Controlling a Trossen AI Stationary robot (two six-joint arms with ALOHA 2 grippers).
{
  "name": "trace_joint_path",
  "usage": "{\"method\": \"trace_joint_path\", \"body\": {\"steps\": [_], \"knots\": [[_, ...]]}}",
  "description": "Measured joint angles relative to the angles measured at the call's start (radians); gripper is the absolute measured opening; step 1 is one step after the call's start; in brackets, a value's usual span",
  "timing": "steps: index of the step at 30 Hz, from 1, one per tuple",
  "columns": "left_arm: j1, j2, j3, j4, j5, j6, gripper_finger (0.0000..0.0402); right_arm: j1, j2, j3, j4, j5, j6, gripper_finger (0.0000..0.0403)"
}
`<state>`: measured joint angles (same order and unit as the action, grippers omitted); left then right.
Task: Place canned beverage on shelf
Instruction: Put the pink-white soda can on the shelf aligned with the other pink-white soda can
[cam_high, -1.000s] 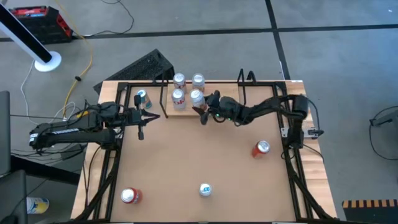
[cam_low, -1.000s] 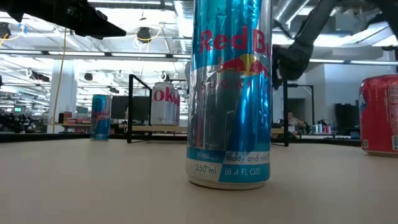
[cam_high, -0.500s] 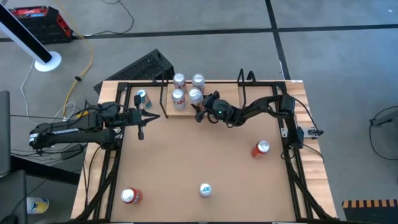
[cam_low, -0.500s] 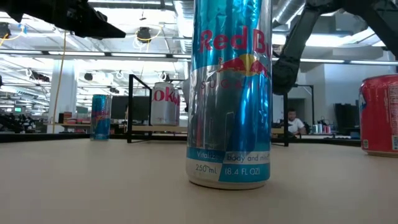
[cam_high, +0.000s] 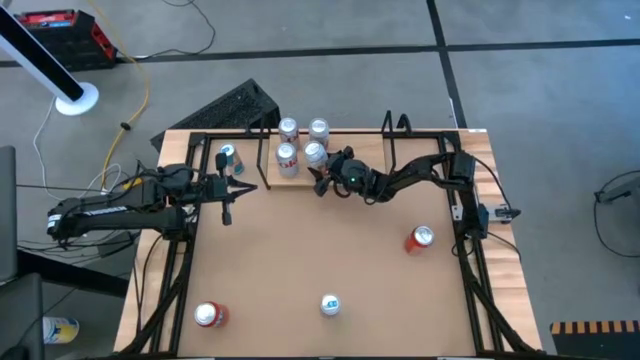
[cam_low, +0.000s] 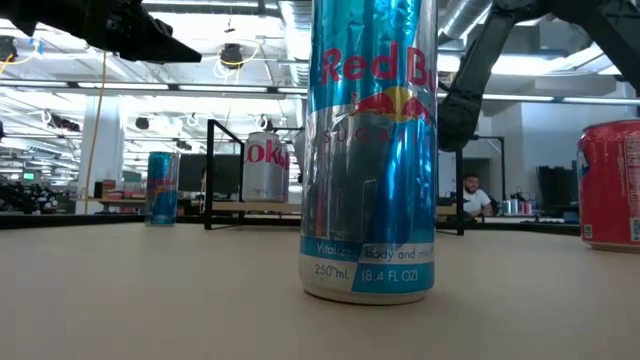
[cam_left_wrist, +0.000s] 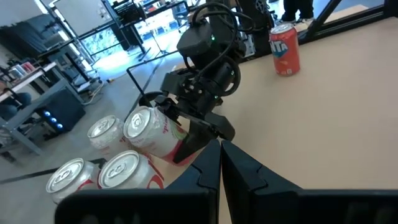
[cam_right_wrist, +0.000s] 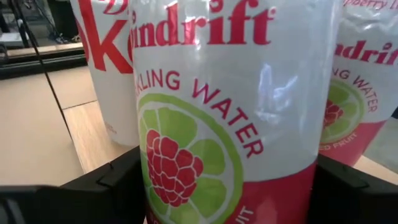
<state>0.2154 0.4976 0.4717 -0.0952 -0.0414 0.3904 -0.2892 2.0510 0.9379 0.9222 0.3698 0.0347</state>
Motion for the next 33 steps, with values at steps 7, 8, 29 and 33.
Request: {"method": "trace_joint_path", "body": {"steps": [7,8,29,33], "knots": [[0.0,0.0,0.0,0.0,0.0,-0.001,0.0,0.001,-0.002,0.001,-0.038,-0.001,0.002,0.0354],[0.0,0.0,0.0,0.0,0.0,-0.001,0.0,0.001,-0.002,0.001,-0.04,-0.001,0.002,0.0354],[0.0,0.0,0.0,0.0,0.0,0.005,0.0,0.014,-0.018,0.0,-0.066,0.029,-0.028,0.0358],[0.0,0.0,0.0,0.0,0.0,0.006,0.0,0.015,-0.031,0.0,-0.074,0.034,-0.034,0.0359]]}}
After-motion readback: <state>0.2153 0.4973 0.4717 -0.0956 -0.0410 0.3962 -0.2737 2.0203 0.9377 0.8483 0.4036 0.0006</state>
